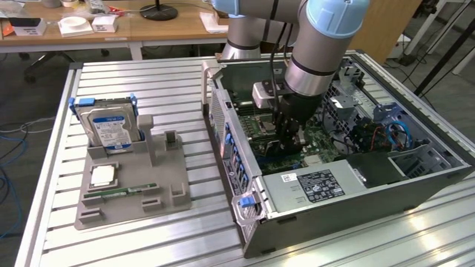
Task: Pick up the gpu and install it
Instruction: 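Insert the gpu into the slot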
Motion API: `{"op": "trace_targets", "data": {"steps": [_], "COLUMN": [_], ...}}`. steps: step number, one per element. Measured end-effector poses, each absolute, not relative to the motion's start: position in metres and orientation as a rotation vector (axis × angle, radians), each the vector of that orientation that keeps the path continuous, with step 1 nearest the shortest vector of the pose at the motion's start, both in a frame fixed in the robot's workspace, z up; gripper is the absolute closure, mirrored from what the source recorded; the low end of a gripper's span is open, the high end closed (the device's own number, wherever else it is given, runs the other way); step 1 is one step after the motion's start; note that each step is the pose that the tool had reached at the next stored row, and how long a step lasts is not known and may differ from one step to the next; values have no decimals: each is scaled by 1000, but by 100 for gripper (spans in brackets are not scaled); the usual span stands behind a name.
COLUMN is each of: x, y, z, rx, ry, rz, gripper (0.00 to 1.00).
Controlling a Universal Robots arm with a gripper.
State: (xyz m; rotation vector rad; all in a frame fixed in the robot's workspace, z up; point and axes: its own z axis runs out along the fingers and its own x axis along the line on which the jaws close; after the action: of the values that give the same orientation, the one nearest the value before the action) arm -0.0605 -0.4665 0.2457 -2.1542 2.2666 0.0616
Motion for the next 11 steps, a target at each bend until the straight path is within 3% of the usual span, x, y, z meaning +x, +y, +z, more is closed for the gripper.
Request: {"op": "trace_targets", "data": {"steps": [11], "x": [-61], "y": [-467], "z": [247], "rx": [-2154], "ry": [2267], "rz": [61], "gripper": [74]}}
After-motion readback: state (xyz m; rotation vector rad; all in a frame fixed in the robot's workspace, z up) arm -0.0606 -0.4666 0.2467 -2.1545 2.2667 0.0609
